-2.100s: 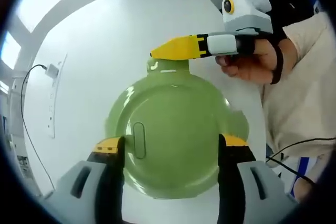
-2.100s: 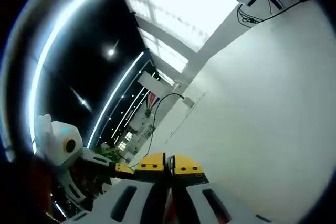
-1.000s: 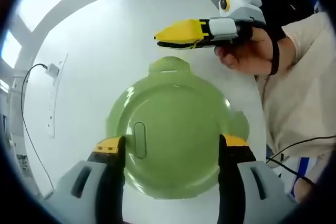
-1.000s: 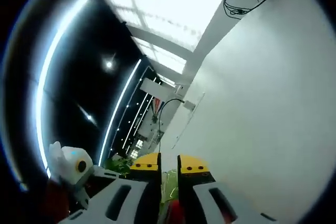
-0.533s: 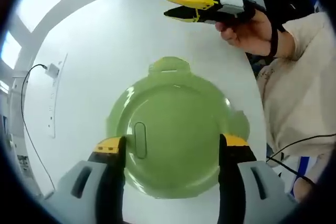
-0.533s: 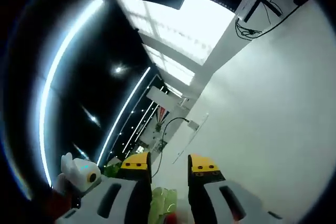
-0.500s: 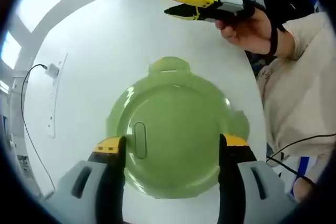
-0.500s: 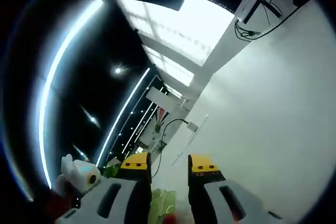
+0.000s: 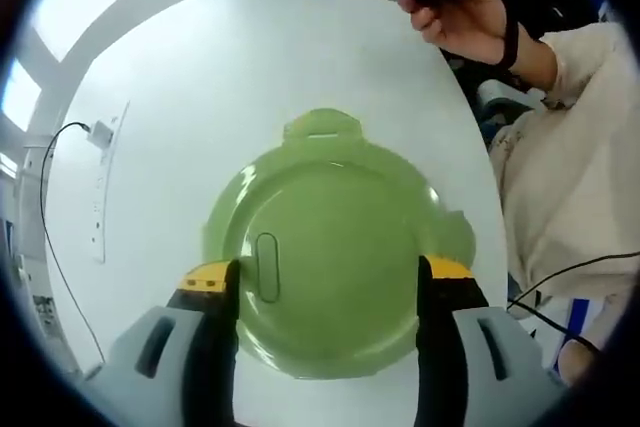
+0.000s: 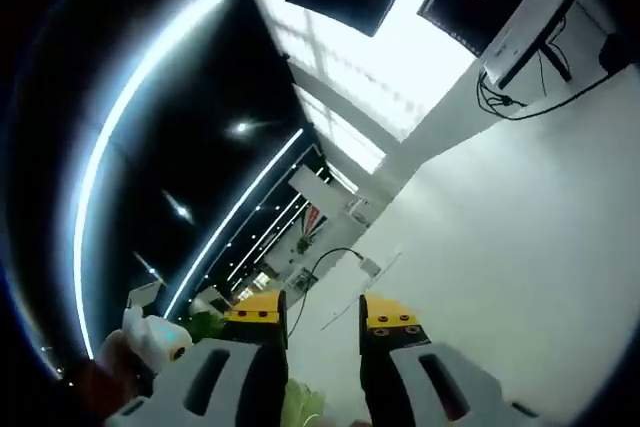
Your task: Open container latches remove lid place lid upside down on tabletop take tomato from container place on tabletop
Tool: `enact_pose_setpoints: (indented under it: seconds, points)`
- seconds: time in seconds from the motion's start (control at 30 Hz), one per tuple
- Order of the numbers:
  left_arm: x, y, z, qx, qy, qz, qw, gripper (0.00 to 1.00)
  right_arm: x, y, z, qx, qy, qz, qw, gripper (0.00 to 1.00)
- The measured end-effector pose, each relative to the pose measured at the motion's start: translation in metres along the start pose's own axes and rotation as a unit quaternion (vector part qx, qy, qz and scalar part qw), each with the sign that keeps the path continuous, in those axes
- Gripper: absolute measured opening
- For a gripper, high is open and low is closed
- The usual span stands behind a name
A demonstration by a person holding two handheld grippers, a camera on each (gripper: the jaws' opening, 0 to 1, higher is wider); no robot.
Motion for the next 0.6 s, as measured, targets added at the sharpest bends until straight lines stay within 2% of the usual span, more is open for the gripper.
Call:
enact_pose_setpoints:
  seconds: [0.2,0.33,0.4,0.47,0.53,0.6]
  points:
    - [0.0,0.0,0.0,0.0,0.001,0.0,1.0,0.65,0.011,0.011,0.021,-0.018,0.001,0.025,0.9995,0.24]
    - [0.0,0.0,0.0,0.0,0.003,0.0,1.0,0.65,0.022,0.022,0.032,-0.018,0.015,0.045,0.9987,0.25]
    - [-0.001,0.0,0.0,0.0,0.003,0.0,1.0,0.65,0.027,0.027,0.031,-0.028,0.045,0.067,0.9963,0.26]
    - [-0.001,0.0,0.0,-0.002,0.003,0.0,1.0,0.65,0.033,0.033,0.024,0.0,0.092,0.085,0.9921,0.25]
    - [-0.001,-0.001,0.0,-0.003,0.002,0.001,1.0,0.65,0.04,0.033,0.025,-0.01,0.101,0.09,0.9907,0.24]
    - [-0.001,-0.001,0.0,-0.005,0.0,0.001,1.0,0.65,0.042,0.041,0.02,-0.011,0.131,0.106,0.9857,0.24]
Point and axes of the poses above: the point that each gripper's makers call its tool centre point, and the gripper's own axes: x roughly forward along the fingers, y roughly to its left, z roughly out of its top, the point moved 3 cm from there along -x, roughly backward along the fingers, and after that the axes turned 11 degrees about -y, right-handed, at the moved point
